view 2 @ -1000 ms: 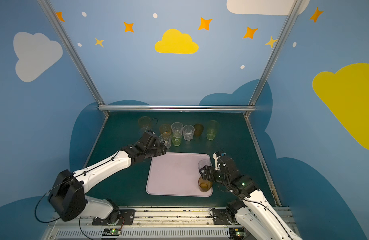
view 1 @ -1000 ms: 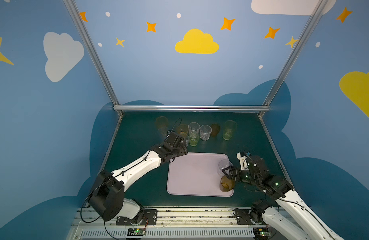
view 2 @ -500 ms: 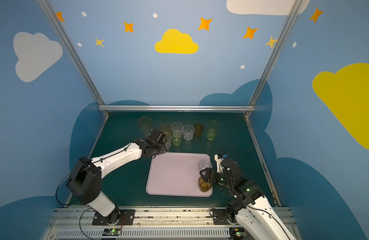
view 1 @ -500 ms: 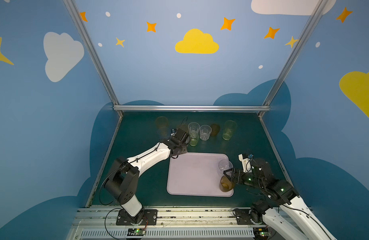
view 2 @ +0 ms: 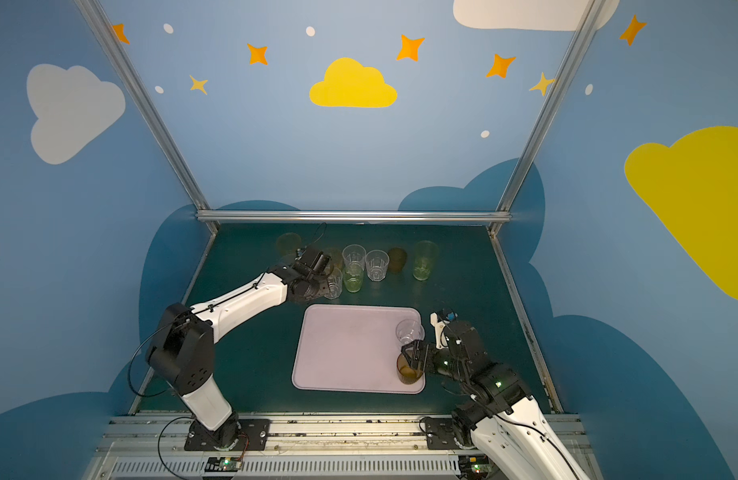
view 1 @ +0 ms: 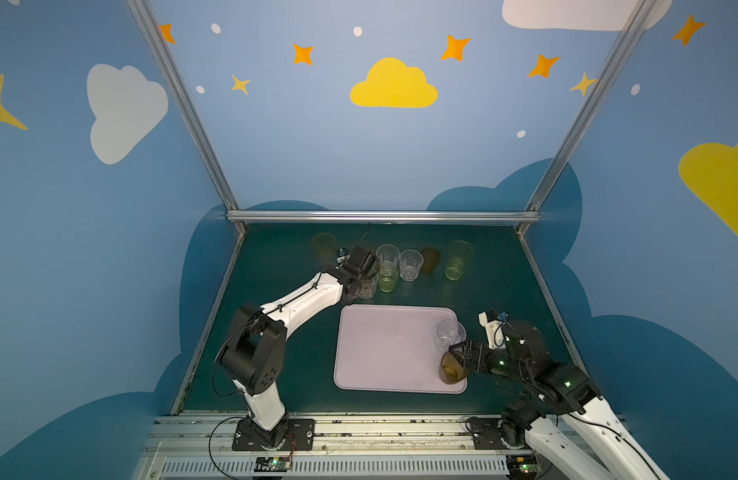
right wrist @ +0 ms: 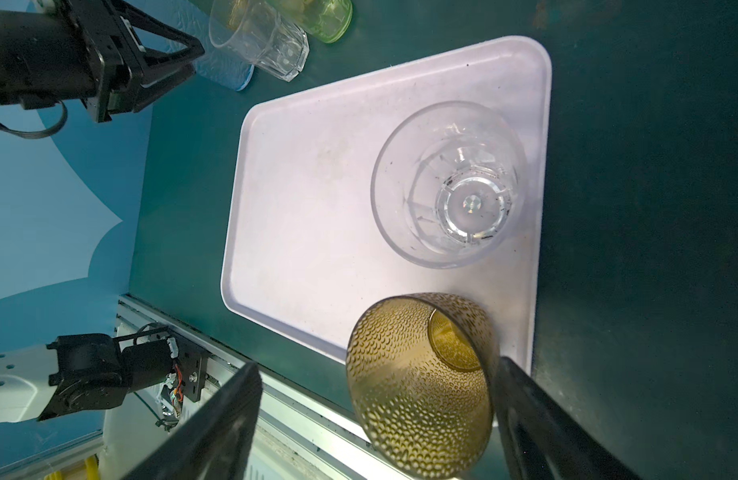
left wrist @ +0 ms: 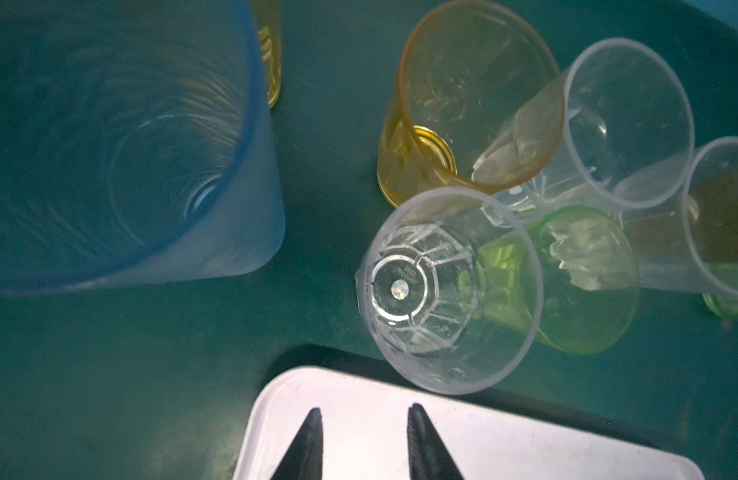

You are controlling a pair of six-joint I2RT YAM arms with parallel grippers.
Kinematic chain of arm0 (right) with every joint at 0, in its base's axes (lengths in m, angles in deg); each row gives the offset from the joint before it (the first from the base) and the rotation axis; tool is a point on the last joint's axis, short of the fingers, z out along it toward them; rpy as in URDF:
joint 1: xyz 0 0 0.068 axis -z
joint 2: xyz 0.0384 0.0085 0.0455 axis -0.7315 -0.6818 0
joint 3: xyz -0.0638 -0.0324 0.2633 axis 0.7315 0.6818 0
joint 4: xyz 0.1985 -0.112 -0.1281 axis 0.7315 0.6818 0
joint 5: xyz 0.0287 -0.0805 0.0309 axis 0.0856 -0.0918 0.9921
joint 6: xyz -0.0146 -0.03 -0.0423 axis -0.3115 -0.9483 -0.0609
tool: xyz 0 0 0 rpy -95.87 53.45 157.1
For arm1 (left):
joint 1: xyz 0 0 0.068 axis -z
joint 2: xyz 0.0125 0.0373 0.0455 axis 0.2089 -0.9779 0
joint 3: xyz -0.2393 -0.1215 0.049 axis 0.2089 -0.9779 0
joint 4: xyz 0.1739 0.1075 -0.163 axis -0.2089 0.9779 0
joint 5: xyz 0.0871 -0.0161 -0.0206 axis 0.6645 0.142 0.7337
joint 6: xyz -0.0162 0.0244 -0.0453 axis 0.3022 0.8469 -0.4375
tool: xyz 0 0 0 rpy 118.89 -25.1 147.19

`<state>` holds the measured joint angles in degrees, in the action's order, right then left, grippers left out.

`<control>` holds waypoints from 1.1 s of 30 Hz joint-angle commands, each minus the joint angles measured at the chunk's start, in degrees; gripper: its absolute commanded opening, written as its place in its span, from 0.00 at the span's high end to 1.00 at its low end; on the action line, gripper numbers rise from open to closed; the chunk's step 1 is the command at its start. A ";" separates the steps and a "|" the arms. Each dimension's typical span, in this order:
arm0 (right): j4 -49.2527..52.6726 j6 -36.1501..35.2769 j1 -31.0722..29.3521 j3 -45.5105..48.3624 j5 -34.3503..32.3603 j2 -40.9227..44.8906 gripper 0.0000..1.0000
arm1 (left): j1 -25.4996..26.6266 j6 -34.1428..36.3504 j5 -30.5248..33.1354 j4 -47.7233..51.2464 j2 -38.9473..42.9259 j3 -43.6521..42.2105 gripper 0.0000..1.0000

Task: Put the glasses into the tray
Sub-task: 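Reach the left gripper to the clear glasses while the right gripper withdraws, then lower the left gripper into a clear faceted glass and close on its rim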

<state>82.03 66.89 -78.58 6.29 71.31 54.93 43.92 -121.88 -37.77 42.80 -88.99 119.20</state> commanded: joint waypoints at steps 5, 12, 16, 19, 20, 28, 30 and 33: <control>1.95 -0.67 0.28 0.66 -0.97 0.63 0.14 | -1.27 2.65 1.35 2.68 -2.51 3.27 0.74; 2.69 -0.68 0.24 0.57 -1.54 0.75 0.14 | -1.91 3.54 1.31 3.20 -4.52 4.67 0.74; 3.12 -0.59 0.28 0.66 -1.71 1.17 0.14 | -1.97 4.20 1.63 3.03 -5.52 5.23 0.75; 3.56 -0.59 0.28 0.61 -2.28 1.58 0.14 | -2.06 4.42 1.59 2.73 -5.92 5.50 0.75; 3.65 -0.65 0.28 0.65 -2.33 1.74 0.14 | -2.14 4.57 1.35 2.77 -6.13 5.75 0.75; 3.70 -0.59 0.26 1.05 -2.86 1.59 0.14 | -2.02 4.84 -1.06 2.60 -5.75 6.12 0.76; 3.74 -0.61 0.28 1.01 -3.11 1.49 0.14 | -2.08 4.95 -1.25 2.60 -5.54 6.04 0.76; 3.70 -0.71 0.27 0.93 -3.47 1.50 0.14 | -2.05 4.99 -1.16 2.46 -5.53 6.21 0.77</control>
<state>85.01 66.89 -78.58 6.71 68.90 56.20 42.06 -117.55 -38.17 44.92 -94.45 124.12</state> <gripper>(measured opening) 0.863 0.236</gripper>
